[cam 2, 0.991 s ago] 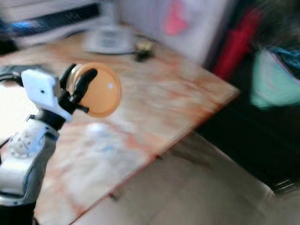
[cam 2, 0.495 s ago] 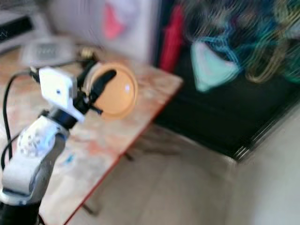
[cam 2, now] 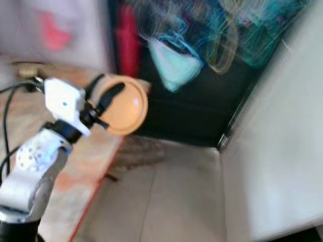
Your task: Restocking fridge
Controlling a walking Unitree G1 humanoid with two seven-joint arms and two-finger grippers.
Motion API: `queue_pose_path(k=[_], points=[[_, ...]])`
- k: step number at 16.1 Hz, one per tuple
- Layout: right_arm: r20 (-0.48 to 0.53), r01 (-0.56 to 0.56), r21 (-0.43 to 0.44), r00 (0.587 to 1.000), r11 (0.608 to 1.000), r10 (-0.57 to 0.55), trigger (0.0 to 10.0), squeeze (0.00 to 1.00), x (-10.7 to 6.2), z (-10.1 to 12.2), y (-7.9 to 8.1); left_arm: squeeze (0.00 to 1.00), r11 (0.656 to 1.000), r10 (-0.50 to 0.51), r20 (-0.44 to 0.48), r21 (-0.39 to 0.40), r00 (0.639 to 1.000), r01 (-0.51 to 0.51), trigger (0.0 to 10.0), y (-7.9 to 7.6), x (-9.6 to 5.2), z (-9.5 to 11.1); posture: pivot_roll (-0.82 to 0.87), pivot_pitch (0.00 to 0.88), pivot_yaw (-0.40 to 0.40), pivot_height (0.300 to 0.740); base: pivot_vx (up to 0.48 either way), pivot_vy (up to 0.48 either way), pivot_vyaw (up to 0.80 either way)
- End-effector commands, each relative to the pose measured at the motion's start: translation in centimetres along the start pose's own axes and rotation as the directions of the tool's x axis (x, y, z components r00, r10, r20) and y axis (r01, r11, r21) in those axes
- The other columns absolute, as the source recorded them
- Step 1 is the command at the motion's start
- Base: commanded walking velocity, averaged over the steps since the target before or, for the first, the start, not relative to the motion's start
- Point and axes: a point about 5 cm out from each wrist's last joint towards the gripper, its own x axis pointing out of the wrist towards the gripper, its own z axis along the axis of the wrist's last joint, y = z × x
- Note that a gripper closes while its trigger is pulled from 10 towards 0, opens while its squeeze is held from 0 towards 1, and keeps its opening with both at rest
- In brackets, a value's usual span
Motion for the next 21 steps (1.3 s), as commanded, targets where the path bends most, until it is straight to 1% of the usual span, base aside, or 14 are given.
queue_pose_path(k=[1,4,5,7,8,10,12,13,14,15,16,19,21], points=[[-0.015,0.010,0.000,1.000,1.000,-0.010,10.0,0.00,-0.2,-0.4,-0.3,0.00,0.999,-0.034,0.020,0.007,0.999,0.034,10.0,-0.7,0.2,0.4,0.12,0.075,-0.027,0.740,0.000,0.000,-0.80],[-0.015,0.011,0.001,1.000,1.000,-0.011,10.0,0.00,-0.2,-0.4,-0.3,0.00,0.999,-0.048,0.014,0.000,0.999,0.048,10.0,-0.8,0.2,0.2,0.12,0.071,-0.025,0.740,0.000,0.000,-0.80],[-0.014,0.012,0.002,1.000,1.000,-0.012,10.0,0.00,-0.2,-0.4,-0.3,0.00,0.999,-0.052,0.004,0.015,0.999,0.052,10.0,-0.9,0.3,0.0,0.12,0.073,-0.025,0.740,0.000,0.000,-0.80],[-0.013,0.013,0.004,1.000,1.000,-0.013,10.0,0.00,-0.2,-0.3,-0.3,0.00,0.999,-0.049,-0.012,0.021,0.999,0.049,10.0,-0.9,0.2,-0.5,0.11,0.079,-0.025,0.740,0.000,0.000,0.00],[-0.013,0.014,0.004,1.000,1.000,-0.014,10.0,0.00,-0.2,-0.3,-0.3,0.00,0.999,-0.039,-0.037,0.031,0.999,0.040,10.0,-0.7,-0.2,-1.2,0.12,0.079,-0.025,0.740,0.000,0.000,0.00],[-0.011,0.015,0.005,1.000,1.000,-0.015,10.0,0.00,-0.2,-0.3,-0.3,0.00,0.999,-0.023,-0.080,0.025,0.997,0.025,10.0,-0.3,-0.8,-2.4,0.11,0.083,-0.026,0.740,0.000,0.000,0.00],[-0.007,0.024,0.010,1.000,1.000,-0.024,10.0,0.00,-0.1,-0.3,-0.3,0.00,0.999,0.017,-0.171,0.047,0.985,-0.009,10.0,0.8,-2.1,-4.6,0.10,0.085,-0.019,0.740,0.000,0.000,0.00],[-0.007,0.026,0.012,1.000,1.000,-0.026,10.0,0.00,-0.1,-0.2,-0.3,0.00,0.998,0.036,-0.202,0.056,0.979,-0.025,10.0,1.3,-2.7,-5.3,0.10,0.085,-0.019,0.740,0.000,0.000,0.00],[-0.007,0.026,0.012,1.000,1.000,-0.026,10.0,0.00,-0.1,-0.2,-0.3,0.00,0.998,0.027,-0.218,0.068,0.976,-0.012,10.0,1.4,-2.9,-5.7,0.09,0.086,-0.017,0.740,0.000,0.000,-0.80],[-0.006,0.027,0.013,1.000,1.000,-0.027,10.0,0.00,-0.1,-0.2,-0.3,0.00,0.997,0.026,-0.219,0.073,0.975,-0.010,10.0,1.3,-3.0,-5.8,0.09,0.086,-0.017,0.740,0.000,0.000,-0.80],[-0.005,0.028,0.015,1.000,0.999,-0.028,10.0,0.00,-0.1,-0.1,-0.3,0.00,0.997,0.028,-0.198,0.074,0.980,-0.014,10.0,1.0,-2.7,-5.5,0.09,0.086,-0.015,0.740,0.000,-0.371,-0.80],[-0.004,0.030,0.018,1.000,0.999,-0.030,10.0,0.00,0.0,-0.1,-0.2,0.00,0.999,0.016,-0.161,0.047,0.987,-0.008,10.0,0.1,-2.0,-5.3,0.09,0.086,-0.017,0.740,0.000,-0.344,-0.80],[-0.002,0.030,0.017,1.000,0.999,-0.030,10.0,0.00,-0.1,-0.1,-0.3,0.00,0.999,0.017,-0.156,0.044,0.988,-0.010,10.0,0.1,-2.0,-5.3,0.09,0.087,-0.018,0.740,0.000,0.000,-0.80]])
